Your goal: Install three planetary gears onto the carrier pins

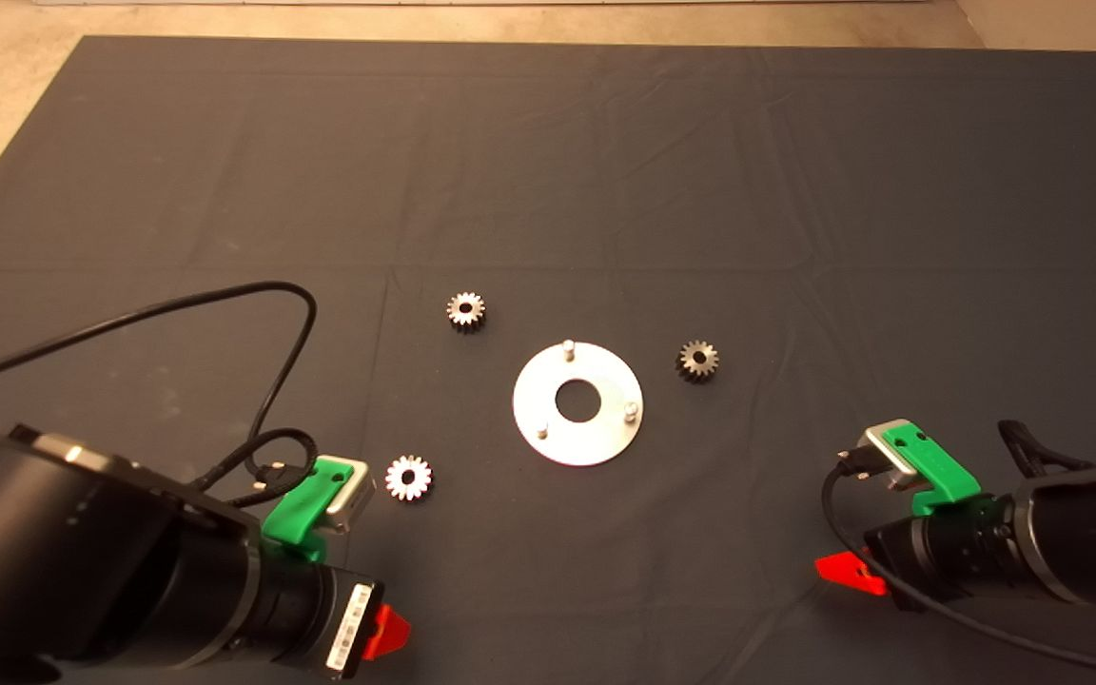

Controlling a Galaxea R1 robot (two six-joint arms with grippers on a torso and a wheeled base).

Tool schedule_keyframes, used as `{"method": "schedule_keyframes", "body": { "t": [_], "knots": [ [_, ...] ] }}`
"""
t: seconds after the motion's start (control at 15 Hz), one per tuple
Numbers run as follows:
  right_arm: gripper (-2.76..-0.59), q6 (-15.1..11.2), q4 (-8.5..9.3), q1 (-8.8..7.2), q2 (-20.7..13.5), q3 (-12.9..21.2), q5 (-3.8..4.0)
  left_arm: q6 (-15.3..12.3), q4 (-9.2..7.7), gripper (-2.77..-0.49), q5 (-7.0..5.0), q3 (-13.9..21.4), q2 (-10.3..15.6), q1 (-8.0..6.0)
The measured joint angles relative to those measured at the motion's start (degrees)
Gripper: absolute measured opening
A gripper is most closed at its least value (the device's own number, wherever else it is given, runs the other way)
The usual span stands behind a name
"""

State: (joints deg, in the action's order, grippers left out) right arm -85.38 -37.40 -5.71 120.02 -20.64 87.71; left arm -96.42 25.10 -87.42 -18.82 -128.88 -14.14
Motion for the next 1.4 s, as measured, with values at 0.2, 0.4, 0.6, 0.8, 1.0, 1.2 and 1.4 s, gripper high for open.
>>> {"method": "schedule_keyframes", "body": {
  "t": [0.2,0.4,0.6,0.8,1.0,1.2,1.4],
  "knots": [
    [-1.16,0.0,0.00,0.00,0.0,0.0,0.00,0.0,0.00,-1.04,-0.01,0.0,0.0,0.00],
    [-1.16,0.0,0.14,-0.86,0.0,0.0,0.00,0.0,0.00,-1.04,-0.01,0.0,0.0,0.00],
    [-1.16,0.0,0.22,-4.16,1.5,-2.6,0.02,0.0,0.00,-1.04,-0.01,0.0,0.0,-0.02],
    [-1.16,0.1,0.22,-5.42,6.0,-7.9,0.16,0.0,0.00,-1.04,-0.01,0.0,0.0,0.00],
    [-1.16,0.2,0.22,-6.69,11.5,-12.3,-0.03,0.0,0.00,-1.04,-0.06,0.0,0.0,0.00],
    [-1.16,0.4,0.20,-7.80,14.5,-15.1,-0.04,0.0,0.00,-1.04,0.01,0.0,0.0,0.00],
    [-1.16,1.6,0.22,-8.79,16.5,-17.9,-0.01,-0.1,0.00,-1.04,-0.01,0.0,0.0,0.00]
  ]
}}
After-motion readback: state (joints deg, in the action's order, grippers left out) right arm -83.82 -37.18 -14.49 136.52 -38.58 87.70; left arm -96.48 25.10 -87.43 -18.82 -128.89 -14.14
